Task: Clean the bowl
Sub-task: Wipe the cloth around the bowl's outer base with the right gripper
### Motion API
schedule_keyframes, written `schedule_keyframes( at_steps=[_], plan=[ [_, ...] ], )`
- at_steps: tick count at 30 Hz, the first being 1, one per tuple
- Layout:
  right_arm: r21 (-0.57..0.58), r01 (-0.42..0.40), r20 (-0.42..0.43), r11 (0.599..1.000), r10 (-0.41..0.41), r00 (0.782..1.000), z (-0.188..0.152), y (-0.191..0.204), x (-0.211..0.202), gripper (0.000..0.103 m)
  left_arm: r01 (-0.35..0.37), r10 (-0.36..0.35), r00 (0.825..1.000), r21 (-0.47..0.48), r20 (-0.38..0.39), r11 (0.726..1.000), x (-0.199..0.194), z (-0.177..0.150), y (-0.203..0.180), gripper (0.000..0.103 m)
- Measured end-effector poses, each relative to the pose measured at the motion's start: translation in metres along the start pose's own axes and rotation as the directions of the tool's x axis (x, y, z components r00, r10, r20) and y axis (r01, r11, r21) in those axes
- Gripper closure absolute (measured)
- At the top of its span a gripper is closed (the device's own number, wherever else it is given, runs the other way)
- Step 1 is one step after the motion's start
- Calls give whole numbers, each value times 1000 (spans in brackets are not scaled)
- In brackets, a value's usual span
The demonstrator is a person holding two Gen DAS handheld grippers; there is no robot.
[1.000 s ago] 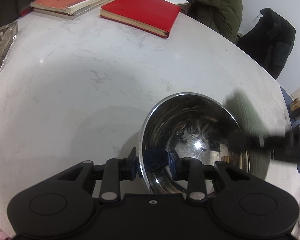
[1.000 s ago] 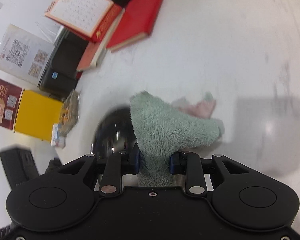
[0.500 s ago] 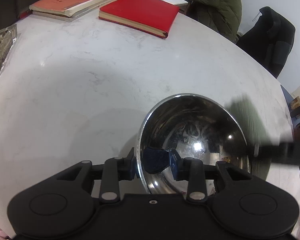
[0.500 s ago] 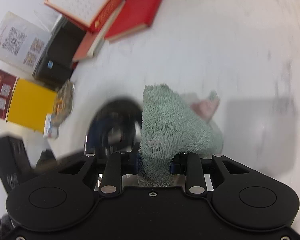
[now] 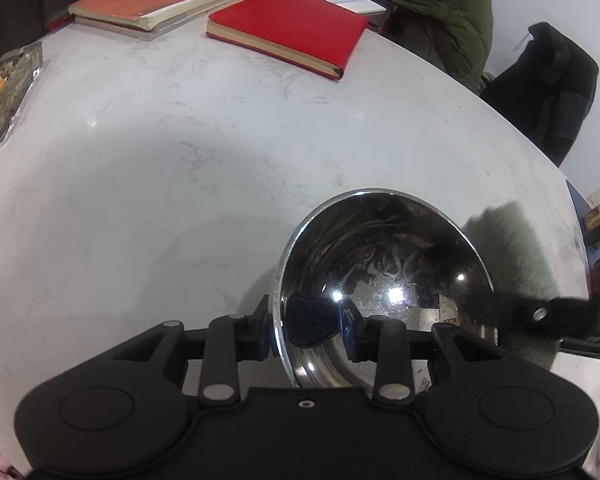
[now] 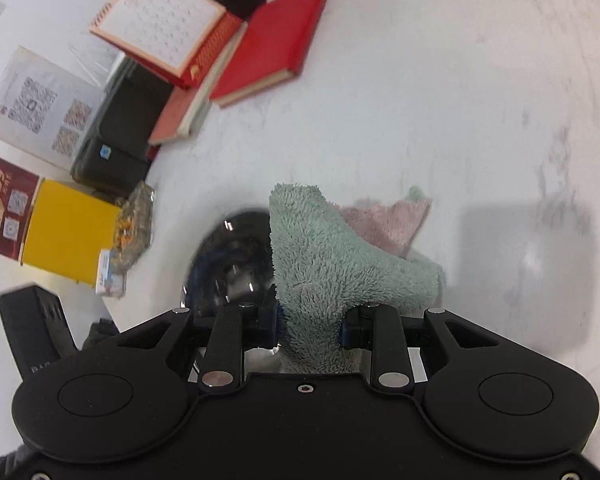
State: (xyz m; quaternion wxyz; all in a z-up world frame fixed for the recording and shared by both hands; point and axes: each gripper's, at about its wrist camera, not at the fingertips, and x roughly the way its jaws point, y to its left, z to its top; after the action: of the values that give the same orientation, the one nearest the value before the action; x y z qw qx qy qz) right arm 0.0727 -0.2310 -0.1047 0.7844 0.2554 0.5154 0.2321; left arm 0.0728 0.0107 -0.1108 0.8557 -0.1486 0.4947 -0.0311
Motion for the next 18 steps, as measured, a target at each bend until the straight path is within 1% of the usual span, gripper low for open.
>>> schedule_keyframes(
  at_steps=[2,3,5,6,8,9,11,12,13,15,17,18],
  plan=[
    [5,7,-1,1000,-7,1000,-5,-2,-4,77,-3,3,1000,-2,-1,1000,-1,0,-1,73],
    [11,10,-5,1000,-10,1000,-8,-3,-5,77,-2,2,1000,-3,-8,1000,-1,0,-1,75],
    [14,18,-12,1000,-18,1000,-13,-5,-6,77,15,-16,1000,-15,-23,1000,-3,2,1,75],
    [12,20,-12,1000,-20,1000,-14,-5,-5,77,23,-23,1000,-15,-17,1000,-5,5,2,75],
    [3,21,-4,1000,-21,1000,-13,-4,-5,77,21,-22,999,19,24,1000,-13,12,0,73],
    [-1,21,-2,1000,-21,1000,-12,-3,-4,77,24,-25,999,31,29,999,-14,15,0,73],
    [-10,30,-8,999,-30,1000,-11,-3,-1,78,33,-35,999,55,36,998,-14,21,-1,76],
    [-15,35,-12,999,-35,999,-10,-3,1,78,35,-37,999,51,28,998,-13,21,0,85],
    [-21,39,-13,999,-39,999,-8,-3,2,78,34,-35,999,46,20,998,-12,21,2,89],
    [-56,62,-10,997,-63,998,-1,1,7,78,44,-44,999,20,-18,999,-12,13,8,93],
    [-90,72,-7,993,-73,997,10,4,11,78,42,-42,998,16,-39,999,-15,2,9,91],
    [-106,72,-7,992,-73,997,16,5,14,82,41,-40,998,24,-50,999,-17,-2,8,88]
  ],
)
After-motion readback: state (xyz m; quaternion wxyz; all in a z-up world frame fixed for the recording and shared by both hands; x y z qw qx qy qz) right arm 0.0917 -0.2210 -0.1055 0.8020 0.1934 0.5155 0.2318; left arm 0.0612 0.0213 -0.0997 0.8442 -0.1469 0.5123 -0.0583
